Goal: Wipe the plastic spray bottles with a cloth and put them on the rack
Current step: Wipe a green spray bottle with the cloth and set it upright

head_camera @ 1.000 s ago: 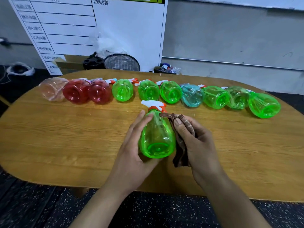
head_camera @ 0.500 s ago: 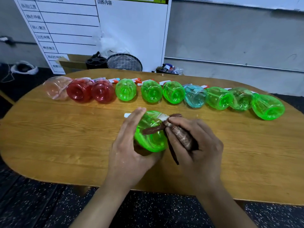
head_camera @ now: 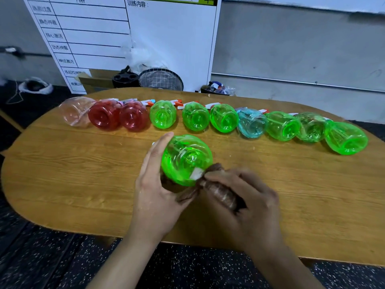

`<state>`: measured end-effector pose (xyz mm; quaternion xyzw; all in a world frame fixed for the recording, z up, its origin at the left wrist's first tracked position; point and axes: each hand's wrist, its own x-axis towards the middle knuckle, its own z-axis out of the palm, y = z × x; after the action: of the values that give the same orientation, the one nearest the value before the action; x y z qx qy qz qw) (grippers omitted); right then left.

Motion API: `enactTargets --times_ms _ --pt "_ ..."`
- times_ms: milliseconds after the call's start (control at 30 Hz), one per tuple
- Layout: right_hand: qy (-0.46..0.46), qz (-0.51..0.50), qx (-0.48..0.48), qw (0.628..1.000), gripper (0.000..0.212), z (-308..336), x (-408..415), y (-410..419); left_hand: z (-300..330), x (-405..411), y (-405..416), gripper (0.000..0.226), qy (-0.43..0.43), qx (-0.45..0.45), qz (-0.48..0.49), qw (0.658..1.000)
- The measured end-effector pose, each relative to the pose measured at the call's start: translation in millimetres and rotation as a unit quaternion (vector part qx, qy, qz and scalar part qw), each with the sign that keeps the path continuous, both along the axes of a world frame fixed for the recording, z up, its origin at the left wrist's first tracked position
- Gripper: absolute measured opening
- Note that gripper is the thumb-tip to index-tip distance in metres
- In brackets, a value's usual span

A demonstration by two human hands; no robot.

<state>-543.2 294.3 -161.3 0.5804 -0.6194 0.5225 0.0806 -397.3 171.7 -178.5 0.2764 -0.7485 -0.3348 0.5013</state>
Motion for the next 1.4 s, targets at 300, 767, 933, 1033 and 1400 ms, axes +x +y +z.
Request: enactTargets --times_ms 300,767,933,1033,1400 --pt "-0.012 -0.013 -0.033 0.999 0.025 12 7 -12 -10 -7 10 0.075 -0.08 -0.042 0.003 0.996" --pt "-0.013 -0.027 -0.035 0.999 0.025 7 0 -11 -1 -4 11 0.099 -0.049 -0.013 0.001 0.999" --pt "0.002 0.012 -0.013 1.0 0.022 -1 8 -13 -2 -4 11 0.096 -0.028 -0.015 0.006 0.999" --pt "-0.051 0.008 -0.045 0.998 0.021 1 7 -14 -4 -5 10 0.098 -0.036 -0.02 0.004 0.999" --pt "-0.433 0.074 -0.009 0.898 0.014 -4 0 -38 -11 2 11 0.083 -0.032 0.074 -0.11 0.991"
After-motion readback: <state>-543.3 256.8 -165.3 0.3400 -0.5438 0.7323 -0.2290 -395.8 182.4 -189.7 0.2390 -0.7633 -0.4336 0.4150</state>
